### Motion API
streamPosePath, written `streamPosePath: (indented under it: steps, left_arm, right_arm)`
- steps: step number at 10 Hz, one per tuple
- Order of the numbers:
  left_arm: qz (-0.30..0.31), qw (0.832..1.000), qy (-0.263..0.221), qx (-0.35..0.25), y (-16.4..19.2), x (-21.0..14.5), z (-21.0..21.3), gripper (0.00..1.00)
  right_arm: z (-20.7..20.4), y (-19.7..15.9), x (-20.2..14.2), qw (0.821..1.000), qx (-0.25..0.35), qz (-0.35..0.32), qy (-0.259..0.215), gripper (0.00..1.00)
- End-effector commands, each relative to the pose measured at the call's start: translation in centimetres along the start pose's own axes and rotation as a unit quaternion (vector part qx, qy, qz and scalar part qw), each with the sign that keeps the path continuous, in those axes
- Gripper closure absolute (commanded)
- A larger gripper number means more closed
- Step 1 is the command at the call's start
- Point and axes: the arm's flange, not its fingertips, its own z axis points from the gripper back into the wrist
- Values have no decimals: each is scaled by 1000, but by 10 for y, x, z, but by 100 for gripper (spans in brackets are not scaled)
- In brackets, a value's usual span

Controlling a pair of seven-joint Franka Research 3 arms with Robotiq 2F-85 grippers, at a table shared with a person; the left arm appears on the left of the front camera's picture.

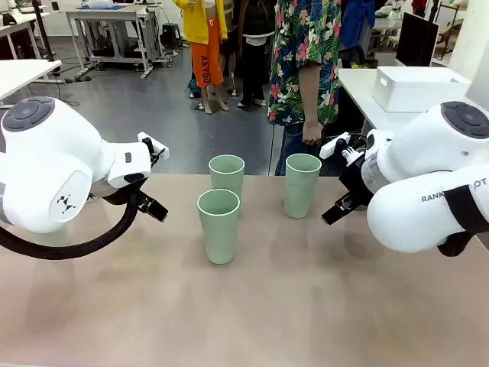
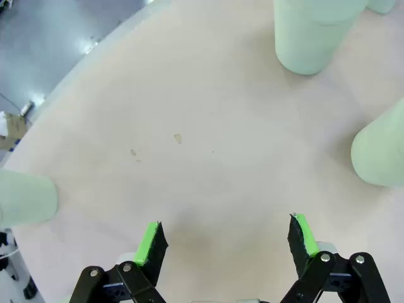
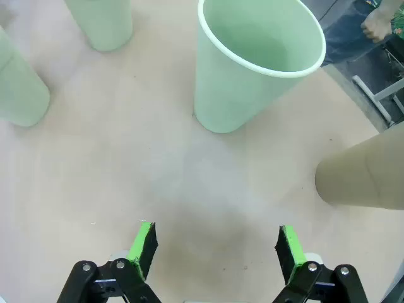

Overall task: Stack the cups and store them in the basket.
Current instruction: Pick up two Reusable plastic cups , one in each hand.

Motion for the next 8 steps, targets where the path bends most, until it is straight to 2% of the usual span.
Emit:
streamPosePath:
  steps: [1,8]
  left_arm:
    - [0,1000,0,0,0,0,0,0]
    - [0,1000,0,0,0,0,0,0]
  right_arm:
    - [0,0,0,1000,0,0,0,0]
    - [0,0,0,1000,0,0,0,0]
